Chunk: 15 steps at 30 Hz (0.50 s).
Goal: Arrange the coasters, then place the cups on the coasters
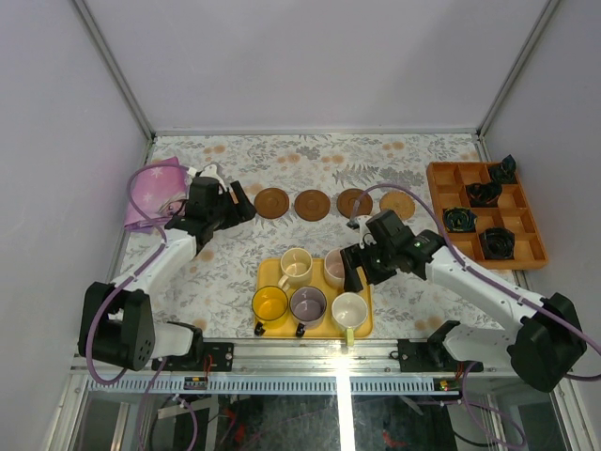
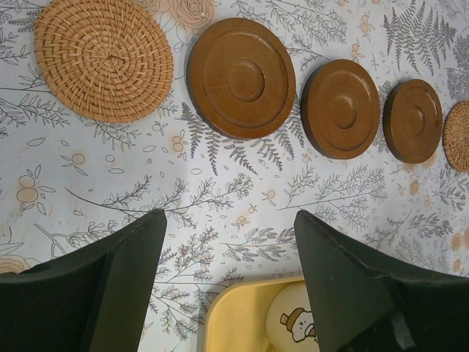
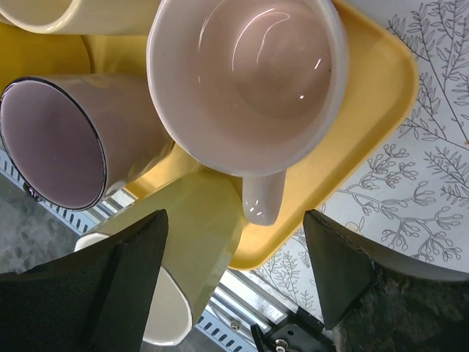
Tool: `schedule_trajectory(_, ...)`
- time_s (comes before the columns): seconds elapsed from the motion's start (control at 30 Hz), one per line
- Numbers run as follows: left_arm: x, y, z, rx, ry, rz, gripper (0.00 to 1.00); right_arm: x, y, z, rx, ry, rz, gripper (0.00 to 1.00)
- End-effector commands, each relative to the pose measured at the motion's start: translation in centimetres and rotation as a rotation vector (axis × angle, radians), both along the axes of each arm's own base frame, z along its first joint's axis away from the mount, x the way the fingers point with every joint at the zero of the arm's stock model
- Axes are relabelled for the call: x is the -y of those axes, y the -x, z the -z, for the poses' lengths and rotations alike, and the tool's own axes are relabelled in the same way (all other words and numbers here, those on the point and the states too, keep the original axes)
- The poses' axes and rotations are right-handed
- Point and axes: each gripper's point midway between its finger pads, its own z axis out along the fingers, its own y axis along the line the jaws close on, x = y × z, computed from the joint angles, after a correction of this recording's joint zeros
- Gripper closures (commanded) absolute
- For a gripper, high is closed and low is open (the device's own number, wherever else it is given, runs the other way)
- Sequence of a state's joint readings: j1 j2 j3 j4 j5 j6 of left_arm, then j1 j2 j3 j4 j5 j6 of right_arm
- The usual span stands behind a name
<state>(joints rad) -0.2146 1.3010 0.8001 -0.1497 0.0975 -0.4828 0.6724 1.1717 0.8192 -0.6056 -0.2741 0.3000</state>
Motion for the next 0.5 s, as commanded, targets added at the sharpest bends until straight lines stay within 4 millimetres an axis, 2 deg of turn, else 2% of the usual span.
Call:
schedule_trajectory(0.0, 0.6, -1.4, -2.1, 0.079, 0.01, 0.025, 0.29, -1.1, 0.2, 0.6, -0.007, -0.017, -0.011, 0.19)
schedule_trajectory(0.2, 0.5, -1.3, -2.0, 0.078, 0.011, 0.021, 0.29, -1.3, -0.5, 1.4, 0.005, 0.011, 0.001, 0.22)
schedule_trajectory(0.47, 0.3, -1.3, -1.9, 0.08, 0.006, 0.009, 0.29, -1.6, -2.2, 2.4, 0.035, 0.052, 0.041, 0.33)
